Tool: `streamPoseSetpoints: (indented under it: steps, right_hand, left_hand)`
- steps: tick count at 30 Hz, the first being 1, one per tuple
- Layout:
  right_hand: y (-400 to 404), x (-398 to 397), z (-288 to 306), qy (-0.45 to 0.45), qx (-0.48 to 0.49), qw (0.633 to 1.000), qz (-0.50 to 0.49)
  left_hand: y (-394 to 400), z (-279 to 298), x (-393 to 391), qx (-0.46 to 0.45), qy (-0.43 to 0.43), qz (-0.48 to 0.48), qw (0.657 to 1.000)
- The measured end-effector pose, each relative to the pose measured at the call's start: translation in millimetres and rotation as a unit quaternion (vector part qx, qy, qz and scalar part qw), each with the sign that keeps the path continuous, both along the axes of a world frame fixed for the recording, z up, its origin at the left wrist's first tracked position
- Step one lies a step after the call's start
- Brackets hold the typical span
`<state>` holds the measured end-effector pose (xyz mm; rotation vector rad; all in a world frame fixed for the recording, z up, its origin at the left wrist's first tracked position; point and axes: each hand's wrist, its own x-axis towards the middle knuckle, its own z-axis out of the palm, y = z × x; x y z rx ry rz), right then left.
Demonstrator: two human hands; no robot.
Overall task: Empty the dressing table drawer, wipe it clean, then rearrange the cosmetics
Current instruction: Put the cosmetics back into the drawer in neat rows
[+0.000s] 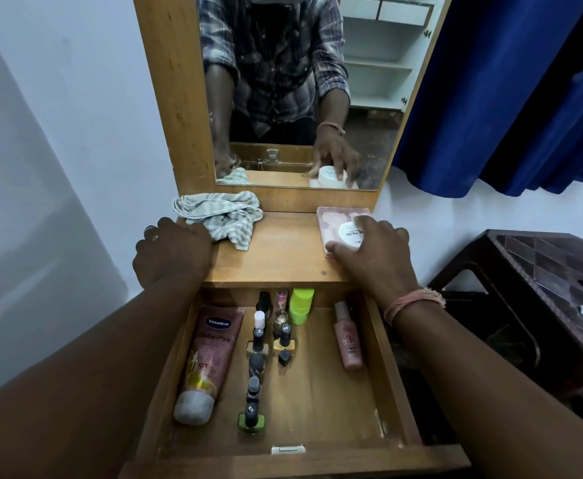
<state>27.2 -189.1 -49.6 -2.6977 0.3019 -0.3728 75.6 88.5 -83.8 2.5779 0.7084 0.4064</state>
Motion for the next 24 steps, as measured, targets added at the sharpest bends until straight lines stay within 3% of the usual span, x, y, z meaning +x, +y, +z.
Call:
streamPoseSetpoints:
  steps: [3, 5, 7, 12, 16, 19, 24]
  right_hand:
    - [6, -11, -2, -0.039, 0.008, 0.999, 0.003]
    - [14, -39, -2, -0.052, 0.071, 0.996, 0.008]
    - [24, -74, -10, -0.033, 0.126, 0.991, 0.025]
    - [38, -126, -46, 0.024, 0.139, 0.986, 0.085]
    - [33, -124, -58, 0.083, 0.108, 0.985, 0.106]
    - [30, -101, -68, 0.151, 0.025, 0.98, 0.126]
    - [38, -79, -77, 0.161, -0.045, 0.978, 0.128]
  left_hand:
    - [0, 0, -2, 0.001, 0.0, 0.001, 1.0]
    - [-1, 1, -2, 0.005, 0.002, -0.002, 1.0]
    - [-1, 2, -3, 0.007, 0.005, -0.004, 1.0]
    - [-1, 2, -4, -0.003, 0.003, -0.001, 1.0]
    - [-2, 2, -5, -0.003, 0.002, -0.005, 1.0]
    - [-1, 2, -4, 0.001, 0.001, -0.003, 1.0]
    - [-1, 2, -3, 0.001, 0.002, -0.002, 1.0]
